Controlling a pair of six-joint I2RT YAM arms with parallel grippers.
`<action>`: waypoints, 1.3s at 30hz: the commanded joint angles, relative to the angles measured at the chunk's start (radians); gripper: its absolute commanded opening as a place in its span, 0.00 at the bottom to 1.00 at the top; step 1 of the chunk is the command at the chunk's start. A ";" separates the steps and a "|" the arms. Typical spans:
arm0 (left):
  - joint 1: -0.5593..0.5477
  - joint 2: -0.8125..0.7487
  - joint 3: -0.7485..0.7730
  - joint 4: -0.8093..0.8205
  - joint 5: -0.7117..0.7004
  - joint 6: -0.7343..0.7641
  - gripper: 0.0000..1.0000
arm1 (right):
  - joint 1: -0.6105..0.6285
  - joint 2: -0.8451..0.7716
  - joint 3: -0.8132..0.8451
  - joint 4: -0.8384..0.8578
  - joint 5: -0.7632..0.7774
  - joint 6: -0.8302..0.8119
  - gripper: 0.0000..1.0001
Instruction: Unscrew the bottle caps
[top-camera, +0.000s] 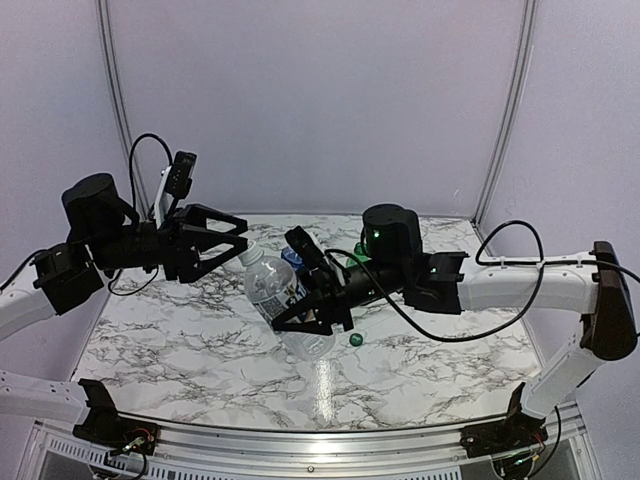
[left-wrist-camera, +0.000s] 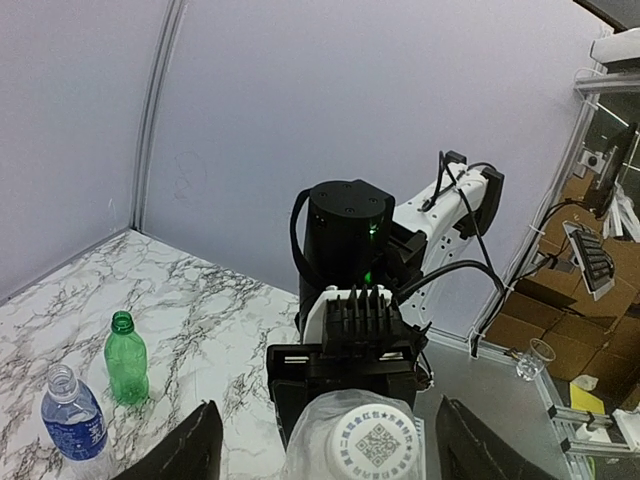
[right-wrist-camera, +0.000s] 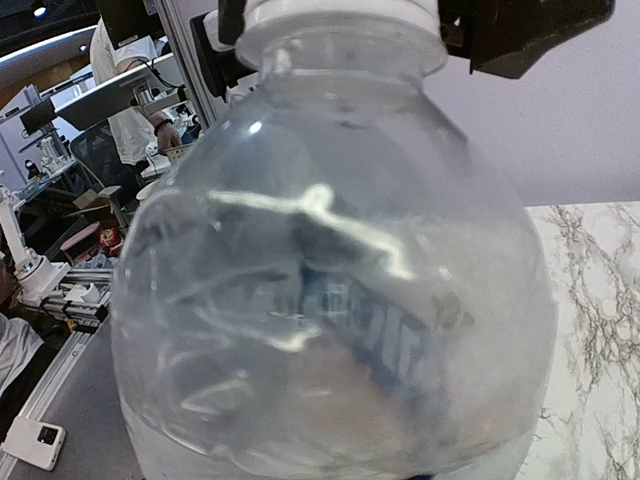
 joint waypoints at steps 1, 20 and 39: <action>-0.001 0.020 0.009 0.055 0.078 0.031 0.72 | 0.006 -0.020 0.002 0.071 -0.048 0.030 0.30; -0.004 0.064 0.035 0.057 0.108 0.019 0.20 | 0.004 -0.006 0.025 0.023 0.004 0.015 0.28; -0.123 0.154 0.074 -0.013 -0.695 -0.353 0.00 | 0.004 -0.014 0.099 -0.216 0.824 -0.177 0.22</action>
